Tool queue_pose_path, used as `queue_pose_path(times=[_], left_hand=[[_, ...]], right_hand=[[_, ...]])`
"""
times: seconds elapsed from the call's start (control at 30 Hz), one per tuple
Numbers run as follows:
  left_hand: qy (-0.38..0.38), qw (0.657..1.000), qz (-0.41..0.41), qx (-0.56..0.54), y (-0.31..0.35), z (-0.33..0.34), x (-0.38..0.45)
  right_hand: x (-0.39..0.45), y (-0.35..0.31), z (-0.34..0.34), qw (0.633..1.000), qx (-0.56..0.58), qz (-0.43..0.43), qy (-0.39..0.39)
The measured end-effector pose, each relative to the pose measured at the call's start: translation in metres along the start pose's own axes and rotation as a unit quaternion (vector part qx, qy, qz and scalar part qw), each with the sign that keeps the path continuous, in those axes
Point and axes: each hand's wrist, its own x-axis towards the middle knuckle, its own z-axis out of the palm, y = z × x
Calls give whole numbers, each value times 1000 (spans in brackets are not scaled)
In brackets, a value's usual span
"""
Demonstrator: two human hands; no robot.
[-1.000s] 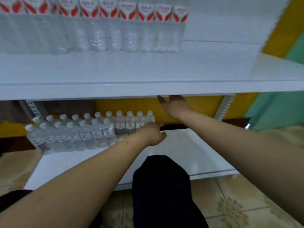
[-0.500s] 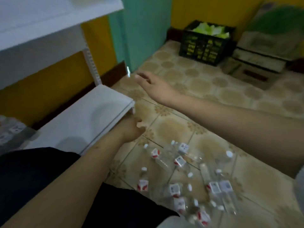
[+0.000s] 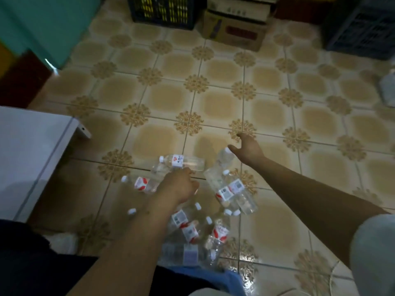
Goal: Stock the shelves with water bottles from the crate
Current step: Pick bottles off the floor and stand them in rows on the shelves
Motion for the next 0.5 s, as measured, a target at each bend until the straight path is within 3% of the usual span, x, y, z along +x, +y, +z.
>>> queue_pose_path(times=[0.17, 0.3, 0.5], left_hand=[[-61, 998, -25, 0, -30, 16, 14], [-21, 997, -57, -46, -42, 6, 25], [0, 998, -50, -29, -44, 7, 21]], right_hand=[[28, 20, 46, 997, 41, 11, -70], [33, 27, 72, 995, 102, 7, 14], [7, 24, 62, 989, 125, -15, 76]])
